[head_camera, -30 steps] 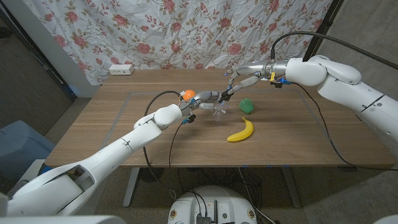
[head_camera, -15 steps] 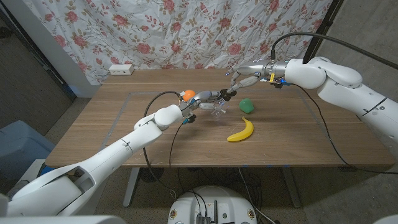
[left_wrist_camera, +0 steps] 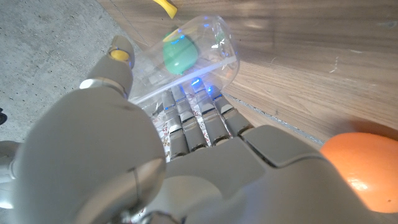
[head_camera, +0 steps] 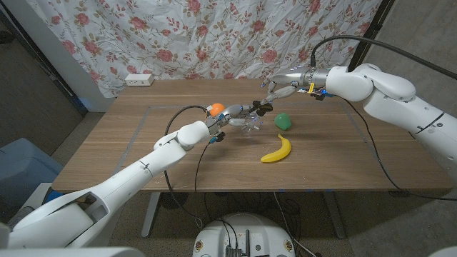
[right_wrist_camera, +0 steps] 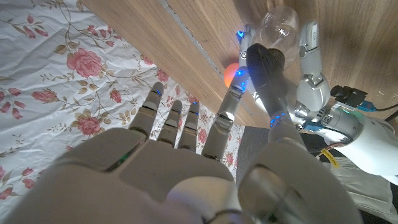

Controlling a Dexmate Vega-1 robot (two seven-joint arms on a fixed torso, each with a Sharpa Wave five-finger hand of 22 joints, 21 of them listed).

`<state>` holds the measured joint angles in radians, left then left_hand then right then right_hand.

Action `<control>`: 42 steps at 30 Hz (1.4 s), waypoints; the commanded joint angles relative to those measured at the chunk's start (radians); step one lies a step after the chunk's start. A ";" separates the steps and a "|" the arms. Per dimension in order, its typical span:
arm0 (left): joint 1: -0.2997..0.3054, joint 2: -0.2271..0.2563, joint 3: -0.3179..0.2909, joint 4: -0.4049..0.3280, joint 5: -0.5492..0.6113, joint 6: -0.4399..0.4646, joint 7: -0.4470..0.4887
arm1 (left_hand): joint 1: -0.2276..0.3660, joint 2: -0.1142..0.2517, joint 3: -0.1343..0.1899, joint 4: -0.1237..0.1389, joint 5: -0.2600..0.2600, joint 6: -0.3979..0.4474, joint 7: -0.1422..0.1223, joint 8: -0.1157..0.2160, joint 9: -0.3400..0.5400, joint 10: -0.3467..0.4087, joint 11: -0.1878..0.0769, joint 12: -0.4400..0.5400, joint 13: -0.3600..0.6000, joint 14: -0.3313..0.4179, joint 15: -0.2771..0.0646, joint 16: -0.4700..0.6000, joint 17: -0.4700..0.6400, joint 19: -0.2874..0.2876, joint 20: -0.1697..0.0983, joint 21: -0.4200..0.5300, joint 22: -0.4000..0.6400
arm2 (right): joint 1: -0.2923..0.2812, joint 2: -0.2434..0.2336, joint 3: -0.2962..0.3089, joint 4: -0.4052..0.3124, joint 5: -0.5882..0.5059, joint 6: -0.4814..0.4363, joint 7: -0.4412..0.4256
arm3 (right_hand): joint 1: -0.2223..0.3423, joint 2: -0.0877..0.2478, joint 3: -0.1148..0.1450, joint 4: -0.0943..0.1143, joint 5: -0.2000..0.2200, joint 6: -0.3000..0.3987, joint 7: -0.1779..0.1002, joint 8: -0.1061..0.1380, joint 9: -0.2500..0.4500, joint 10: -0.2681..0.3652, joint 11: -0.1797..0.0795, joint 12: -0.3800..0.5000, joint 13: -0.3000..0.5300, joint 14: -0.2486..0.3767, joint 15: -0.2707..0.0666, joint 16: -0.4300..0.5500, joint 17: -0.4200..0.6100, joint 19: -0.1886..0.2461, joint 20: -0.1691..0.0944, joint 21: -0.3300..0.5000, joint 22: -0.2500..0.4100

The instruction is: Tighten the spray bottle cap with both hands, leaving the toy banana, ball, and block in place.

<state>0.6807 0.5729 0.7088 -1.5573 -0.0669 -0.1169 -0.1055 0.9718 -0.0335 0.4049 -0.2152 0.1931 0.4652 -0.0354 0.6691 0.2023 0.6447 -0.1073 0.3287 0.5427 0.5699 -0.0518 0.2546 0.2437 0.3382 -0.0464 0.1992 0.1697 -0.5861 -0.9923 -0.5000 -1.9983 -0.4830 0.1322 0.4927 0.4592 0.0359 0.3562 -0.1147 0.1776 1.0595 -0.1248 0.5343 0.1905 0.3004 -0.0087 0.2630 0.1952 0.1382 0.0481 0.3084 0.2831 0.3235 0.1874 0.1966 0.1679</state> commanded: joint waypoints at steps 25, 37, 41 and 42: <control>0.020 -0.001 -0.013 0.000 -0.011 -0.013 0.023 | -0.114 0.186 0.064 0.047 0.007 0.096 0.010 0.125 0.005 0.033 -0.023 -0.002 0.005 0.006 -0.103 -0.003 0.006 0.011 -0.039 -0.001 0.004 | -0.028 -0.017 0.025 -0.050 0.040 -0.089 -0.036 | -0.018 0.006 0.003 -0.019 -0.004 -0.085 -0.014 -0.047 0.001 0.003 0.009 -0.022 0.002 0.019 0.002 0.009 0.000 0.015 0.006 -0.007 0.001; 0.031 -0.008 -0.022 0.010 -0.032 -0.030 0.032 | -0.115 0.186 0.064 0.046 0.007 0.095 0.012 0.125 0.005 0.035 -0.025 -0.003 0.006 0.005 -0.102 -0.003 0.008 0.011 -0.038 -0.001 0.004 | -0.061 -0.055 0.064 -0.060 0.096 -0.089 -0.051 | 0.017 -0.032 0.004 -0.054 0.000 -0.254 -0.013 -0.118 0.009 -0.058 0.035 -0.058 0.006 -0.018 0.039 -0.015 -0.005 -0.002 0.024 -0.012 0.001; 0.033 -0.011 -0.025 0.011 -0.038 -0.030 0.035 | -0.116 0.185 0.064 0.046 0.006 0.095 0.011 0.125 0.005 0.032 -0.023 -0.005 0.006 0.006 -0.103 -0.002 0.008 0.011 -0.038 -0.001 0.004 | -0.079 -0.064 0.073 -0.076 0.104 -0.106 -0.058 | 0.034 -0.039 0.008 -0.056 0.002 -0.324 -0.015 -0.147 0.012 -0.081 0.046 -0.065 0.008 -0.031 0.045 -0.022 -0.005 -0.010 0.025 -0.013 0.001; 0.034 -0.011 -0.025 0.011 -0.038 -0.031 0.037 | -0.116 0.185 0.065 0.046 0.006 0.095 0.011 0.125 0.005 0.031 -0.023 -0.005 0.006 0.005 -0.103 -0.002 0.008 0.012 -0.038 -0.001 0.004 | -0.084 -0.067 0.075 -0.082 0.104 -0.116 -0.058 | 0.039 -0.043 0.008 -0.057 0.002 -0.339 -0.018 -0.152 0.013 -0.087 0.048 -0.066 0.008 -0.036 0.048 -0.025 -0.005 -0.012 0.024 -0.013 0.002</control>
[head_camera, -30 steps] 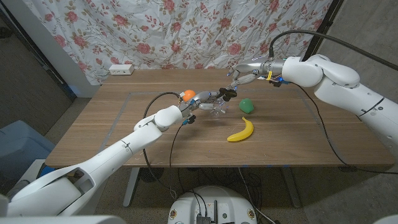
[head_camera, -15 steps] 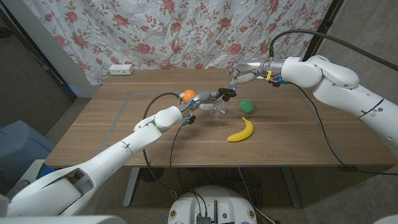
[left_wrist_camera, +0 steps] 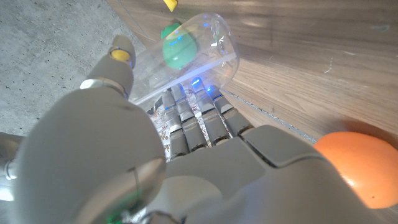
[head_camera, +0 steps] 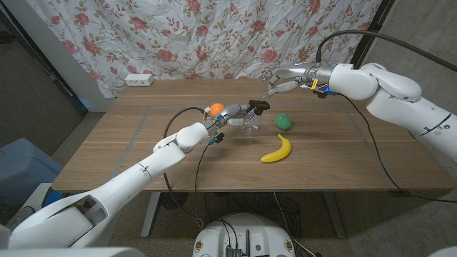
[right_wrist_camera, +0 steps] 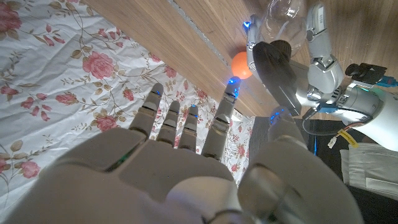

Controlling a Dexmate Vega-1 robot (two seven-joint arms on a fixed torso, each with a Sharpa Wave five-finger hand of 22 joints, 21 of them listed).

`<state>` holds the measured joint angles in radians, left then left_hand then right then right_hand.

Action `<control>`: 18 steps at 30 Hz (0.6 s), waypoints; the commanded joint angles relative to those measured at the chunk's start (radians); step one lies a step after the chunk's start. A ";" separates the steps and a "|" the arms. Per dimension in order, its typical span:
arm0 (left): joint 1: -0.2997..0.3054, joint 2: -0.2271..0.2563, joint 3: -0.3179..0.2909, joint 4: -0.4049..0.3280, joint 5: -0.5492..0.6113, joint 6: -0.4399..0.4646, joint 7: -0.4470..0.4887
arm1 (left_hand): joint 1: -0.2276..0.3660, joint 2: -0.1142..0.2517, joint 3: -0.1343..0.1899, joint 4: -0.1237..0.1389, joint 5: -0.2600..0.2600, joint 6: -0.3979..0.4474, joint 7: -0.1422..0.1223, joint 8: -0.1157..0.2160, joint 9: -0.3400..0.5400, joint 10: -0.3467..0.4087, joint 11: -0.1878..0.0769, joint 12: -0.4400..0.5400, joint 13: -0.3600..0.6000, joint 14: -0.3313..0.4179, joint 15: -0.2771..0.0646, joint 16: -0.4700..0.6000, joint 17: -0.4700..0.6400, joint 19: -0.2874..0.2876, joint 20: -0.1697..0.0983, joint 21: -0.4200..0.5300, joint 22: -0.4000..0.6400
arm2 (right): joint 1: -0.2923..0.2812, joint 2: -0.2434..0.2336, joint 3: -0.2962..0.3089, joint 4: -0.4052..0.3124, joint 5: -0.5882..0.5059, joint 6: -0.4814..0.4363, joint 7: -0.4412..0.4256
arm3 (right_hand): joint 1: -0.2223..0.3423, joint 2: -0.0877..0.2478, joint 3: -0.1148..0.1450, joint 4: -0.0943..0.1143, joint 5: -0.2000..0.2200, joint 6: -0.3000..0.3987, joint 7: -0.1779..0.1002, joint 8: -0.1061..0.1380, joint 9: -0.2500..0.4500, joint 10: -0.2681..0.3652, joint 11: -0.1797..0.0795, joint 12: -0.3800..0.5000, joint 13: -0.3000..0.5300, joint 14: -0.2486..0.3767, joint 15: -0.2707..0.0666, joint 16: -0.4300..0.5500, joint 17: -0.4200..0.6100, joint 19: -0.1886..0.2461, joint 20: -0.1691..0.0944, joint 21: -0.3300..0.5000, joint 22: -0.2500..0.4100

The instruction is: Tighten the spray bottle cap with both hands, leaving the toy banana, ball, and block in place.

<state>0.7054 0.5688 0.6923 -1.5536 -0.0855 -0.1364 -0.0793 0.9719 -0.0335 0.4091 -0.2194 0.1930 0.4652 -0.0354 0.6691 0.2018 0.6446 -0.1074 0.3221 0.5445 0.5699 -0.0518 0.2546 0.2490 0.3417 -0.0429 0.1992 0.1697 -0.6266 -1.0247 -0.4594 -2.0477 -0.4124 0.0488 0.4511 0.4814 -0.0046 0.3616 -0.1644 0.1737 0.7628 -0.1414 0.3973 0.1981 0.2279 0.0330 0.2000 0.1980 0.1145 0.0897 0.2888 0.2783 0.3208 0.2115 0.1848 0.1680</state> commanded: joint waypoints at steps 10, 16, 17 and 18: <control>0.020 -0.006 -0.014 -0.005 -0.014 -0.003 0.035 | -0.119 0.185 0.061 0.051 0.006 0.096 0.012 0.126 0.006 0.033 -0.022 0.001 0.006 0.005 -0.103 -0.003 0.004 0.008 -0.042 -0.001 0.004 | -0.114 -0.050 0.067 -0.077 0.051 -0.087 -0.080 | 0.054 -0.059 -0.005 -0.012 0.007 -0.136 0.012 -0.045 0.015 -0.090 0.027 -0.016 0.008 -0.056 0.035 -0.030 -0.002 -0.037 0.002 -0.004 0.002; 0.030 -0.004 -0.017 -0.016 -0.015 0.004 0.046 | -0.122 0.186 0.063 0.052 0.007 0.095 0.015 0.125 0.006 0.035 -0.021 0.001 0.006 0.006 -0.101 -0.003 0.003 0.007 -0.041 -0.001 0.004 | -0.133 -0.058 0.065 -0.101 0.047 -0.118 -0.086 | 0.064 -0.074 -0.007 -0.005 0.010 -0.197 0.020 -0.063 0.023 -0.134 0.032 -0.018 0.009 -0.081 0.052 -0.041 -0.001 -0.056 0.002 -0.005 0.002; 0.032 -0.004 -0.017 -0.017 -0.015 0.005 0.049 | -0.123 0.185 0.063 0.052 0.006 0.095 0.014 0.126 0.006 0.034 -0.022 0.000 0.006 0.006 -0.102 -0.003 0.003 0.007 -0.041 -0.001 0.004 | -0.134 -0.059 0.063 -0.106 0.044 -0.126 -0.084 | 0.064 -0.075 -0.008 -0.004 0.011 -0.206 0.023 -0.066 0.024 -0.138 0.033 -0.018 0.010 -0.083 0.055 -0.042 -0.001 -0.059 0.002 -0.006 0.002; 0.034 -0.005 -0.018 -0.018 -0.015 0.005 0.052 | -0.123 0.186 0.064 0.052 0.007 0.095 0.013 0.125 0.006 0.034 -0.022 0.000 0.006 0.007 -0.101 -0.003 0.003 0.007 -0.041 -0.001 0.004 | -0.135 -0.059 0.062 -0.109 0.044 -0.133 -0.082 | 0.063 -0.078 -0.009 -0.003 0.011 -0.221 0.028 -0.071 0.026 -0.145 0.037 -0.017 0.010 -0.086 0.056 -0.044 -0.001 -0.063 0.002 -0.006 0.002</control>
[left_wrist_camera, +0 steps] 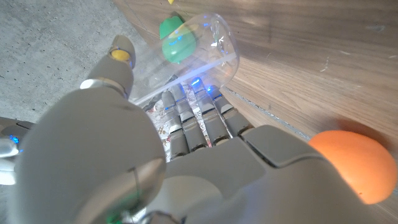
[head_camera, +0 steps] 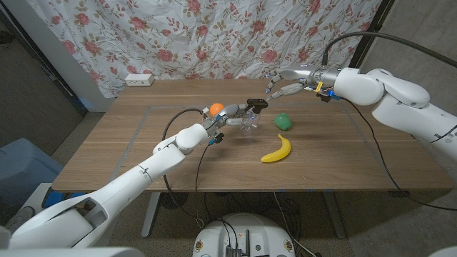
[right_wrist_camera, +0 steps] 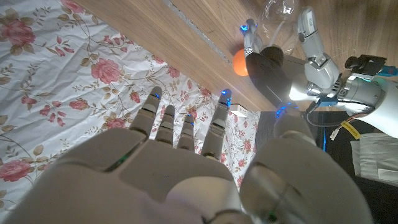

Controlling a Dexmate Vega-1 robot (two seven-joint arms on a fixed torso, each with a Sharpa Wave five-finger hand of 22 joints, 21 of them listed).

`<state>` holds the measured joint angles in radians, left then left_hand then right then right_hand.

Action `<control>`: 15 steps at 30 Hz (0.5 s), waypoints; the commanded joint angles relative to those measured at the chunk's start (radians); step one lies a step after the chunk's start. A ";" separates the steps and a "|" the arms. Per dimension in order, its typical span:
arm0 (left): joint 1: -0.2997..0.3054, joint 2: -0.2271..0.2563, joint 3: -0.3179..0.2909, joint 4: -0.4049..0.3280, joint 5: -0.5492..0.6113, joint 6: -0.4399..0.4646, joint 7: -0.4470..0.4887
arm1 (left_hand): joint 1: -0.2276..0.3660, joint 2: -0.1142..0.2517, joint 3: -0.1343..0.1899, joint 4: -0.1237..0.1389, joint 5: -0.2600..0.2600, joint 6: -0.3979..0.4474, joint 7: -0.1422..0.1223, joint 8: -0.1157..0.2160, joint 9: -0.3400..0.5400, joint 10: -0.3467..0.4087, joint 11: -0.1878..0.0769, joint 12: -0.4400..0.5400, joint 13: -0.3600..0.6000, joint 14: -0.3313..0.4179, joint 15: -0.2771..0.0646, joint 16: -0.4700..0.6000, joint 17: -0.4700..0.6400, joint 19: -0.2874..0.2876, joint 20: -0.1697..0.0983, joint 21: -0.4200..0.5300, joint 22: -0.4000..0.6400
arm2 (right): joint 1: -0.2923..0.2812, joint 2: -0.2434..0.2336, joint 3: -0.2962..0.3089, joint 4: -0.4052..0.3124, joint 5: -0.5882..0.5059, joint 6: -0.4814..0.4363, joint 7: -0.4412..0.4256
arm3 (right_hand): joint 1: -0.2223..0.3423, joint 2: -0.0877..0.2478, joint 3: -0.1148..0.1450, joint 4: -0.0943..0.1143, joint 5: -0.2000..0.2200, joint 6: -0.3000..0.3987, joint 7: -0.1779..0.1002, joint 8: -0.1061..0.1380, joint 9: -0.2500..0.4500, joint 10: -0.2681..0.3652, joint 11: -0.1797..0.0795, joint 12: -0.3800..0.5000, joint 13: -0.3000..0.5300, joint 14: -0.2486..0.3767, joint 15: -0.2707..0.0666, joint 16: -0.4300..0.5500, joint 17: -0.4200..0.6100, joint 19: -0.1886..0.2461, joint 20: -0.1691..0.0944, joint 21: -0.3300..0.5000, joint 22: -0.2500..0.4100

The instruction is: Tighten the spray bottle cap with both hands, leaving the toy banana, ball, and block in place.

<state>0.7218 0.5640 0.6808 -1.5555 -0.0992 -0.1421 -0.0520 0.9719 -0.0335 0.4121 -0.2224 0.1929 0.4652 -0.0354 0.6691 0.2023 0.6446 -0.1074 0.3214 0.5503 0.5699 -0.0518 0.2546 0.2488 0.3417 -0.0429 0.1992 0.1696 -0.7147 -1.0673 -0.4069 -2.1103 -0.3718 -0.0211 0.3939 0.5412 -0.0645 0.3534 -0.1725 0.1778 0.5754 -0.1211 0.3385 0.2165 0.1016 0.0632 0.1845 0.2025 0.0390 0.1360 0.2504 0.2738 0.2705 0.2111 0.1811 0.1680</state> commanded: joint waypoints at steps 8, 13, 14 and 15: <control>0.036 0.000 -0.013 -0.036 0.000 0.021 0.052 | -0.125 0.187 0.062 0.056 0.007 0.094 0.015 0.125 0.005 0.035 -0.022 0.000 0.001 0.006 -0.100 -0.004 0.003 0.007 -0.041 -0.001 0.004 | -0.038 -0.003 -0.024 -0.074 -0.024 -0.136 0.000 | -0.019 -0.026 -0.011 0.019 0.006 -0.084 0.034 -0.029 0.016 -0.046 0.013 0.000 0.006 -0.024 0.024 -0.011 0.006 -0.037 0.004 -0.004 0.002; 0.048 0.001 -0.017 -0.051 0.000 0.029 0.067 | -0.128 0.188 0.063 0.056 0.006 0.096 0.014 0.126 0.005 0.038 -0.022 0.001 0.002 0.006 -0.100 -0.004 0.004 0.008 -0.040 -0.001 0.005 | -0.030 0.012 -0.042 -0.085 -0.025 -0.171 0.014 | -0.039 -0.025 -0.018 0.030 0.005 -0.111 0.040 -0.039 0.020 -0.058 0.020 0.002 0.007 -0.032 0.031 -0.013 0.007 -0.056 0.004 -0.006 0.002; 0.051 0.002 -0.017 -0.054 0.000 0.031 0.070 | -0.128 0.188 0.063 0.056 0.006 0.096 0.014 0.126 0.005 0.038 -0.022 0.000 0.002 0.006 -0.100 -0.004 0.004 0.008 -0.040 -0.001 0.005 | -0.027 0.013 -0.046 -0.086 -0.026 -0.175 0.018 | -0.041 -0.025 -0.018 0.031 0.005 -0.113 0.041 -0.040 0.021 -0.060 0.020 0.002 0.007 -0.033 0.033 -0.014 0.008 -0.058 0.004 -0.006 0.002; 0.053 0.002 -0.018 -0.056 0.000 0.032 0.071 | -0.127 0.188 0.064 0.055 0.006 0.095 0.014 0.126 0.005 0.037 -0.022 0.000 0.002 0.006 -0.100 -0.004 0.004 0.008 -0.040 -0.001 0.005 | -0.026 0.015 -0.049 -0.087 -0.028 -0.179 0.016 | -0.044 -0.024 -0.019 0.032 0.005 -0.114 0.042 -0.040 0.021 -0.063 0.020 0.001 0.007 -0.035 0.034 -0.015 0.008 -0.060 0.004 -0.006 0.002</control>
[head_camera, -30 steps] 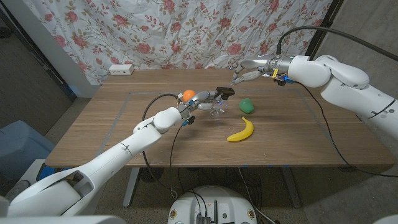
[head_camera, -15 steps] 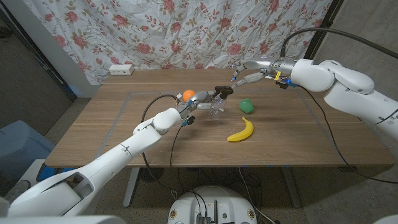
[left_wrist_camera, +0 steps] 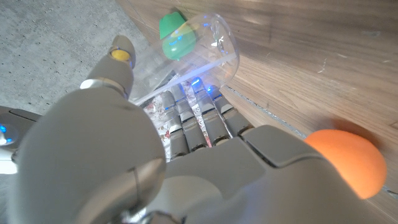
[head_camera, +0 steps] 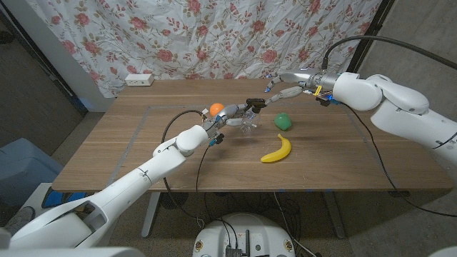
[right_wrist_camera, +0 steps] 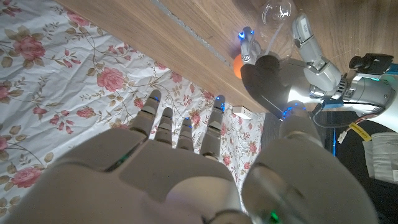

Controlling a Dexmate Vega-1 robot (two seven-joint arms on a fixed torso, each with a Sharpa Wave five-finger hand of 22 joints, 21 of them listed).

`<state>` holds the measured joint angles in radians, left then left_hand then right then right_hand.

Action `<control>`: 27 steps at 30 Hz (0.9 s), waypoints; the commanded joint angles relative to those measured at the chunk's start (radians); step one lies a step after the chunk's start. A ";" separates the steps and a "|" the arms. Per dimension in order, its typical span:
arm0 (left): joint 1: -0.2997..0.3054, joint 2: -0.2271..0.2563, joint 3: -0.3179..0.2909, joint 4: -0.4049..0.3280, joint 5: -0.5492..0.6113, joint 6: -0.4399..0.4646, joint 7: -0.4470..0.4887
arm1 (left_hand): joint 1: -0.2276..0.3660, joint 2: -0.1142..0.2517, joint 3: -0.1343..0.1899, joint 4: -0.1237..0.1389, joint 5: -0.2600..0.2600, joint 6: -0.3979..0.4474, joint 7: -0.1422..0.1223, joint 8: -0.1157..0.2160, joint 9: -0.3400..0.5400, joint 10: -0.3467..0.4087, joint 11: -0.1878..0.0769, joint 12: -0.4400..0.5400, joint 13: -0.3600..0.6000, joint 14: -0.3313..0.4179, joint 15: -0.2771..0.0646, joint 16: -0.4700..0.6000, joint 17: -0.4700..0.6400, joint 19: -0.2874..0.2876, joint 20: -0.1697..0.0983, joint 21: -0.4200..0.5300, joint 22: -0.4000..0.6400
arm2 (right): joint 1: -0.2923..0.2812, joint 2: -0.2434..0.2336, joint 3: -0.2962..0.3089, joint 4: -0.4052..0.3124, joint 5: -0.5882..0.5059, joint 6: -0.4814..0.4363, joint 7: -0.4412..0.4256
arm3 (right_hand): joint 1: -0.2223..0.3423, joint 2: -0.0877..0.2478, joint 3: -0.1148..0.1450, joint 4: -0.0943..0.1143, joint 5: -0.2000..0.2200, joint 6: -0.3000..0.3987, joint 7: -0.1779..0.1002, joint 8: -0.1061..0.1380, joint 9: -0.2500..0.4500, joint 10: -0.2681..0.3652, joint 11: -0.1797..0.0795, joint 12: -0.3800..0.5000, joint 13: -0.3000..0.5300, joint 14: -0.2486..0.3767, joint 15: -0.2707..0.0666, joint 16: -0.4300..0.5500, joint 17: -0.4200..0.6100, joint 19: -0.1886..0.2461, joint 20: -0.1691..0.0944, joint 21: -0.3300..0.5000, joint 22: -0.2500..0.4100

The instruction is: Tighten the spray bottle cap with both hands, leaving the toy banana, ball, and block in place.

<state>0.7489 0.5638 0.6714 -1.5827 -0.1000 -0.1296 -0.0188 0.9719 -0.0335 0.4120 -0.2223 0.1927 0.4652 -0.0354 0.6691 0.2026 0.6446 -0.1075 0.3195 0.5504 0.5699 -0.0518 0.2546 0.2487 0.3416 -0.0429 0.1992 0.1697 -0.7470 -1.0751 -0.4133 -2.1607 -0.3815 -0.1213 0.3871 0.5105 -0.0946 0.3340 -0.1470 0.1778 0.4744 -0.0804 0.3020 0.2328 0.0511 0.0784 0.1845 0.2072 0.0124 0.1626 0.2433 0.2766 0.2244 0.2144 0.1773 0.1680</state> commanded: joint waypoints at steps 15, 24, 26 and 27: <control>0.044 0.009 -0.012 -0.052 0.004 0.032 0.056 | -0.132 0.190 0.067 0.056 0.007 0.095 0.015 0.125 0.005 0.036 -0.022 -0.001 0.003 0.006 -0.100 -0.005 0.005 0.008 -0.040 -0.001 0.005 | 0.010 0.042 -0.077 -0.078 -0.031 -0.155 0.031 | 0.000 0.029 0.015 0.000 0.019 -0.033 0.031 -0.011 0.011 -0.026 0.016 0.007 0.002 -0.021 0.031 -0.013 0.005 -0.033 -0.002 0.001 0.003; 0.046 0.010 -0.012 -0.053 0.004 0.027 0.058 | -0.133 0.191 0.069 0.055 0.007 0.092 0.016 0.124 0.004 0.039 -0.018 -0.001 0.004 0.005 -0.099 -0.005 0.006 0.008 -0.040 -0.001 0.005 | 0.019 0.066 -0.115 -0.101 -0.085 -0.209 0.030 | 0.039 0.039 0.036 -0.019 0.046 -0.023 0.031 -0.003 0.017 -0.024 0.018 0.012 0.002 -0.012 0.029 -0.010 0.002 -0.033 -0.004 0.006 0.002; 0.047 0.012 -0.013 -0.055 0.004 0.027 0.058 | -0.135 0.191 0.069 0.056 0.007 0.092 0.015 0.124 0.004 0.037 -0.019 -0.002 0.004 0.006 -0.099 -0.005 0.006 0.008 -0.039 -0.001 0.005 | 0.019 0.072 -0.123 -0.107 -0.098 -0.223 0.030 | 0.047 0.037 0.039 -0.023 0.050 -0.021 0.030 -0.001 0.019 -0.025 0.018 0.013 0.002 -0.007 0.027 -0.009 0.001 -0.032 -0.004 0.007 0.002; 0.048 0.013 -0.014 -0.056 0.004 0.028 0.058 | -0.135 0.192 0.070 0.056 0.007 0.092 0.015 0.124 0.004 0.037 -0.018 -0.002 0.004 0.006 -0.099 -0.005 0.006 0.008 -0.039 -0.001 0.005 | 0.016 0.076 -0.126 -0.110 -0.105 -0.232 0.026 | 0.050 0.035 0.040 -0.025 0.051 -0.022 0.029 0.000 0.020 -0.025 0.017 0.013 0.002 -0.005 0.028 -0.008 0.001 -0.031 -0.004 0.007 0.002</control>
<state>0.7906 0.5719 0.6607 -1.6311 -0.0973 -0.1015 0.0334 0.9719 -0.0335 0.4147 -0.2250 0.1910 0.4652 -0.0354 0.6691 0.2026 0.6504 -0.1021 0.3109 0.5487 0.5699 -0.0518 0.2546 0.2526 0.3416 -0.0429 0.1992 0.1696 -0.7346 -1.0266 -0.5004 -2.2421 -0.4345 -0.2872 0.4144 0.5384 -0.0559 0.3650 -0.1698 0.2217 0.4444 -0.0499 0.2961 0.2489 0.0317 0.0947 0.1925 0.2070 -0.0048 0.1912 0.2350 0.2784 0.1959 0.2072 0.1773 0.1680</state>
